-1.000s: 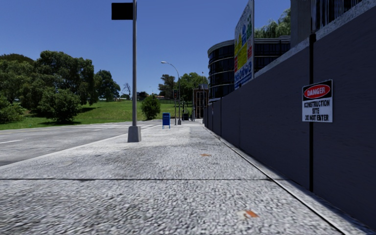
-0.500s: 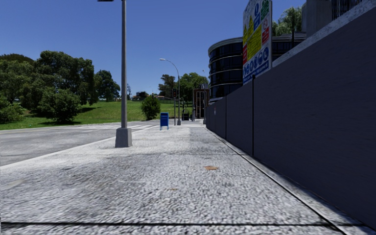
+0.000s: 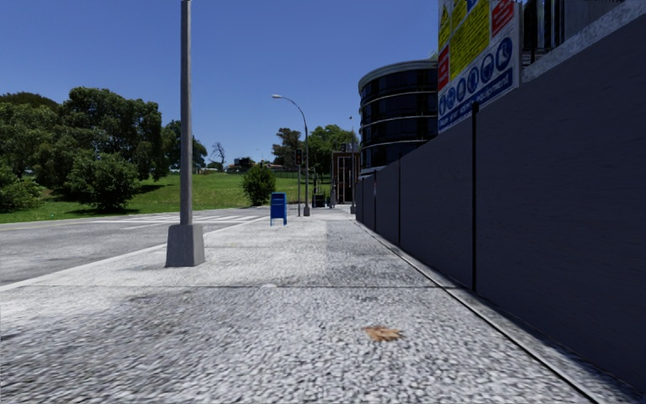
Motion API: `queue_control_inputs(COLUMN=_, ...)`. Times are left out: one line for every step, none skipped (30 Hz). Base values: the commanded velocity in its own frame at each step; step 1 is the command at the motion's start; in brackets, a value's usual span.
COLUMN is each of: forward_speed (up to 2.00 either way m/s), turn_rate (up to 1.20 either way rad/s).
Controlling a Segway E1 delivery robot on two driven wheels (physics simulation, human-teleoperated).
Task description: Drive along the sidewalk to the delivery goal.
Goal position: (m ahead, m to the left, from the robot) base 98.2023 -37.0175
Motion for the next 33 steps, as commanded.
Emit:
queue_control_inputs(forward_speed=2.0, turn_rate=0.0)
queue_control_inputs(forward_speed=2.0, turn_rate=0.0)
queue_control_inputs(forward_speed=2.0, turn_rate=0.0)
queue_control_inputs(forward_speed=2.0, turn_rate=0.0)
queue_control_inputs(forward_speed=2.0, turn_rate=0.0)
queue_control_inputs(forward_speed=2.0, turn_rate=0.0)
queue_control_inputs(forward_speed=2.0, turn_rate=0.0)
queue_control_inputs(forward_speed=2.0, turn_rate=0.0)
queue_control_inputs(forward_speed=2.0, turn_rate=0.0)
queue_control_inputs(forward_speed=2.0, turn_rate=0.0)
queue_control_inputs(forward_speed=2.0, turn_rate=0.0)
queue_control_inputs(forward_speed=2.0, turn_rate=0.0)
queue_control_inputs(forward_speed=2.0, turn_rate=0.0)
queue_control_inputs(forward_speed=2.0, turn_rate=0.0)
queue_control_inputs(forward_speed=2.0, turn_rate=0.0)
queue_control_inputs(forward_speed=2.0, turn_rate=0.0)
queue_control_inputs(forward_speed=2.0, turn_rate=0.0)
queue_control_inputs(forward_speed=2.0, turn_rate=0.0)
queue_control_inputs(forward_speed=2.0, turn_rate=0.0)
queue_control_inputs(forward_speed=2.0, turn_rate=0.0)
queue_control_inputs(forward_speed=2.0, turn_rate=0.0)
queue_control_inputs(forward_speed=2.0, turn_rate=0.0)
queue_control_inputs(forward_speed=2.0, turn_rate=0.0)
queue_control_inputs(forward_speed=2.0, turn_rate=0.0)
queue_control_inputs(forward_speed=2.0, turn_rate=0.0)
queue_control_inputs(forward_speed=2.0, turn_rate=0.0)
queue_control_inputs(forward_speed=2.0, turn_rate=0.0)
queue_control_inputs(forward_speed=2.0, turn_rate=0.0)
queue_control_inputs(forward_speed=2.0, turn_rate=0.0)
queue_control_inputs(forward_speed=2.0, turn_rate=0.0)
queue_control_inputs(forward_speed=2.0, turn_rate=0.0)
queue_control_inputs(forward_speed=2.0, turn_rate=0.0)
queue_control_inputs(forward_speed=2.0, turn_rate=0.0)
